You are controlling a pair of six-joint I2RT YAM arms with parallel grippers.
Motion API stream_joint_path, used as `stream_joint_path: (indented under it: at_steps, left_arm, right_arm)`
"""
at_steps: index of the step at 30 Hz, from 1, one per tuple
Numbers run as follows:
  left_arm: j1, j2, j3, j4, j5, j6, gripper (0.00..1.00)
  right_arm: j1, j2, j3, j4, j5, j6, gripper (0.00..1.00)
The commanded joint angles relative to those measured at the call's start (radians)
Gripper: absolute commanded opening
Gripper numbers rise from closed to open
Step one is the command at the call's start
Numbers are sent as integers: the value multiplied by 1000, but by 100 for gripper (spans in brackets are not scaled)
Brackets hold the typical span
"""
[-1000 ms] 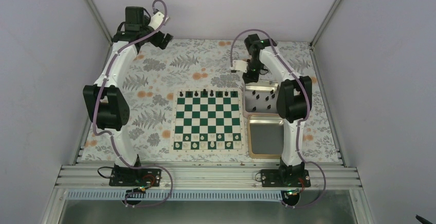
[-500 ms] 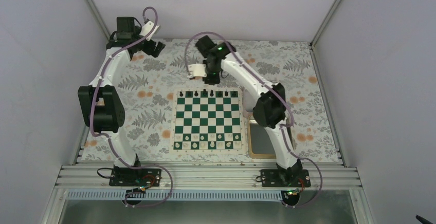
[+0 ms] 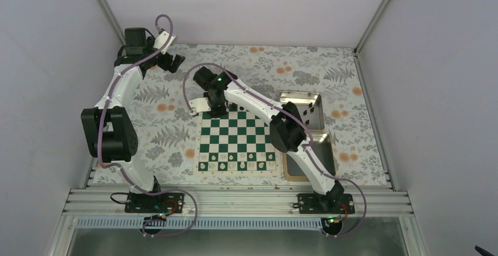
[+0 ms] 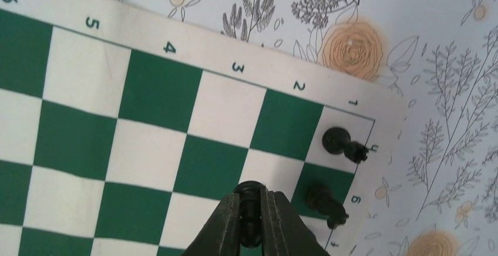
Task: Set up the chess pieces on the board
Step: Place the chess piece on the chessboard.
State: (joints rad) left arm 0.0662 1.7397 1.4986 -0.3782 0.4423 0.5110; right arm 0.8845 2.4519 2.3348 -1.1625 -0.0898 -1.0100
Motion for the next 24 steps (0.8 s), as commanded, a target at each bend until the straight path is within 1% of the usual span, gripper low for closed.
stream_joint_path:
  at_steps: [1,12,24]
  left_arm:
    - [12,-17,-30,35,52,-8,100]
    - [25,-23,-65,57,78,-22,100]
    - [35,-33,-84,67,114,-32,100]
  right_arm:
    - [29,33,36,49,-56,-21,7]
    - [39,93,36,151,-63,-32,6]
    - [19,113,23,168,-28,-31,6]
